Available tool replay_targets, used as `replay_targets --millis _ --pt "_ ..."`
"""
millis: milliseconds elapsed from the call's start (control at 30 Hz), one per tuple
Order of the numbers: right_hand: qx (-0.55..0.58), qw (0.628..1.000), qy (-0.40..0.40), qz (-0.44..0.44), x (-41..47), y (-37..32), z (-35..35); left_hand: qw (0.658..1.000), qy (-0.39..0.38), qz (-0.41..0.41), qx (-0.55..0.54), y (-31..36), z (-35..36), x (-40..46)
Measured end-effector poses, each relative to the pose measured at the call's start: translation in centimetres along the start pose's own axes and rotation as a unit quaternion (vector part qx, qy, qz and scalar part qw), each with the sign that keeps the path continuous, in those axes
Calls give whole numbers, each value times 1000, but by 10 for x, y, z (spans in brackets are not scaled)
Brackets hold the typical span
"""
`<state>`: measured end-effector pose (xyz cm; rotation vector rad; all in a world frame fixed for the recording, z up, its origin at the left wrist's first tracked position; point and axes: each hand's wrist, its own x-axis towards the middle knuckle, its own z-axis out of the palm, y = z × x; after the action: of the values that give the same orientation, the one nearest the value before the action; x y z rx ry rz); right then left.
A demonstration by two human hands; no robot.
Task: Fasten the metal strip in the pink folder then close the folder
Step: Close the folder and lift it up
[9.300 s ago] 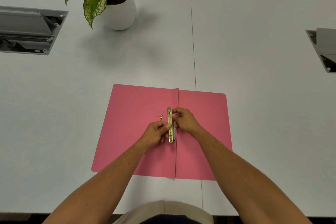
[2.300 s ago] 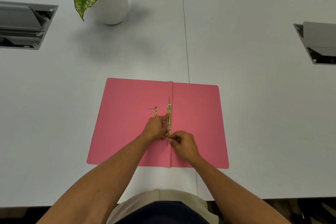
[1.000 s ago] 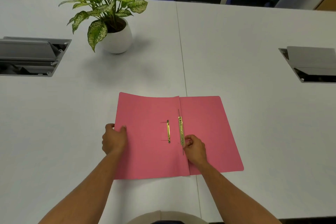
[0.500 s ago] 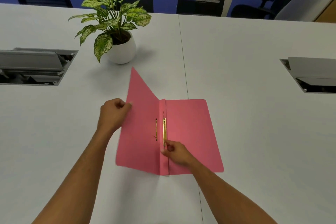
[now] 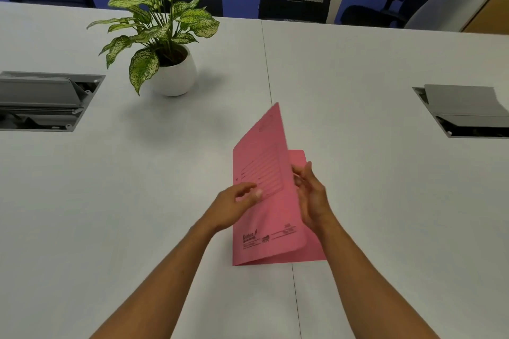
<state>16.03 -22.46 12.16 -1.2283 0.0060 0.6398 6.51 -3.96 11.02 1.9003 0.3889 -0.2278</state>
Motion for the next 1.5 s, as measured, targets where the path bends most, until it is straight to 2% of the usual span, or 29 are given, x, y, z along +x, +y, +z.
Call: replay_targets --millis 100,233,300,400,467,600,767,867,1167,1367,1500 --pt "-2 999 39 -14 -8 5 -37 997 38 -69 24 -24 13 3" --pt "-98 982 159 12 -19 26 -74 981 64 -178 -35 -50 16 0" --pt "-152 972 178 19 -23 41 -84 972 64 -210 -84 -58 15 0" --pt "-252 954 161 22 -25 65 -89 956 65 -230 -171 -63 12 1" --pt "-291 940 176 30 -24 75 -87 945 67 -244 -207 -64 9 2" --pt "-353 912 206 23 -19 85 -78 943 56 -266 -192 -71 6 1" --pt "-426 878 217 0 -18 93 -77 946 61 -248 -201 -76 17 1" --pt "-424 880 215 -4 -20 97 -74 944 57 -237 -221 -82 17 2" --pt "-327 926 191 6 3 84 -56 923 45 -206 -322 -95 -12 10" --pt "-280 949 143 32 42 75 -38 928 59 -187 -316 -95 -49 37" --pt "-307 938 161 30 78 64 -31 931 92 -186 -301 -93 -69 63"
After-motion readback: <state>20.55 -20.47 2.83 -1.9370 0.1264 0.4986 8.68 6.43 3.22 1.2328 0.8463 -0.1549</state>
